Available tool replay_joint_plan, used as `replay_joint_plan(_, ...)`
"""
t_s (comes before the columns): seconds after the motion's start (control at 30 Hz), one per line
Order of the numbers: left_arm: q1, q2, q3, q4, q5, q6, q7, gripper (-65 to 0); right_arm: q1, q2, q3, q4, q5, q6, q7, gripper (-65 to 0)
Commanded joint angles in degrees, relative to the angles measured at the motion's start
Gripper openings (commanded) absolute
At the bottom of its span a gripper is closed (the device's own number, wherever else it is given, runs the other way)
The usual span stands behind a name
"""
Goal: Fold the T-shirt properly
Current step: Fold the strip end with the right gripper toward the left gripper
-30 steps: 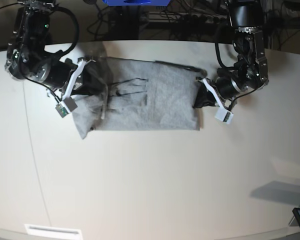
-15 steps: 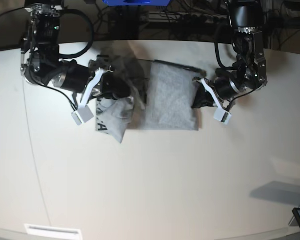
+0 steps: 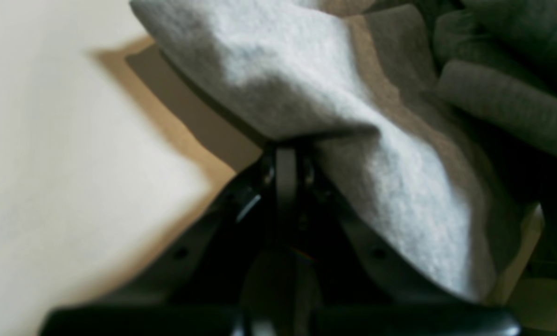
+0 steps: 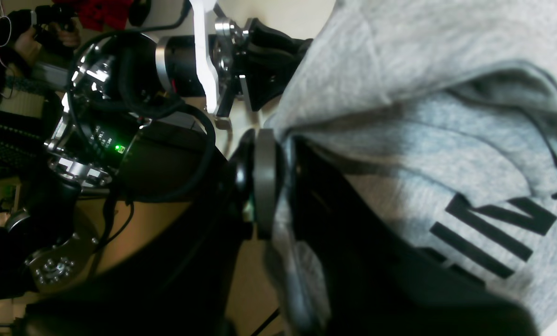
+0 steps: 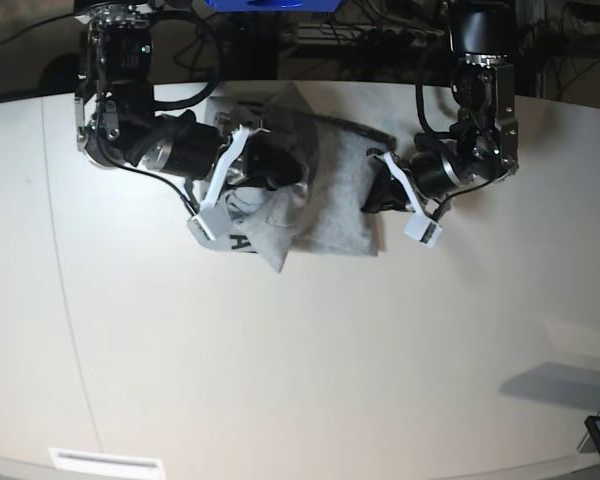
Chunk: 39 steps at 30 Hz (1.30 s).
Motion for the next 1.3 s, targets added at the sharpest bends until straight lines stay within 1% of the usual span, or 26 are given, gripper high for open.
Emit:
replay_joint_plan(0.0,0.4,-0.3,0.3,-0.1,3.6,0.6,3.9,-64.7,0.9,0.0,-0.3,0.8,1.5,0.1,0.9,-64.9)
replay_joint_plan(0.13,0.3,-0.2,0.3,-0.1,3.6,0.6,4.0,-64.7,1.4,0.1,-2.2,0.8,0.3,0.1,0.9,-64.9)
replay_joint_plan(0.27,0.3,-0.1,0.3,0.0,3.6,0.6,4.0,-64.7,1.5,0.1,-2.4,0.8,-1.2,0.1,0.9,-64.9)
replay_joint_plan(0.33,0.3,-0.1,0.4,0.0,3.6,0.6,4.0,-64.7,1.9,0.2,-4.1,0.8,-1.3,0.1,1.1,-64.9)
replay_joint_plan(0.4,0.3,-0.1,0.4,0.0,3.6,0.6,4.1,-64.7,2.6,1.3,-5.3,0.7,-1.2,0.1,1.5,-64.9)
replay_joint_plan(0.5,0.4,-0.1,0.5,0.0,3.6,0.6,4.1,-64.7,3.3,1.6,-6.8,0.6,-1.3,0.1,1.5,-64.9)
replay_joint_plan(0.63,0.3,-0.2,3.6,0.0,3.6,0.6,4.0,-64.7,4.1,1.8,-8.2,-0.6,-1.3,0.1,1.5,-64.9)
replay_joint_plan(0.83,0.3,-0.2,6.3,0.0,3.6,0.6,3.9,-64.7,5.9,1.7,-8.3,-1.0,-1.3,0.1,1.5,-64.9)
replay_joint_plan(1.17,0.1,-0.7,5.6,0.0,3.6,0.6,3.9,-64.7,7.0,1.4,-8.3,-5.2,-1.3,0.1,1.4,-64.7)
replay_joint_plan(1.23,-0.9,-1.1,5.7,-0.1,3.6,0.6,3.9,-64.7,7.0,1.4,-8.3,-5.5,-1.3,0.1,1.4,-64.1)
replay_joint_plan(1.27,-1.2,-1.4,5.8,-0.1,3.6,0.6,3.9,-64.7,7.0,1.4,-8.3,-5.5,-1.3,0.1,1.4,-62.2)
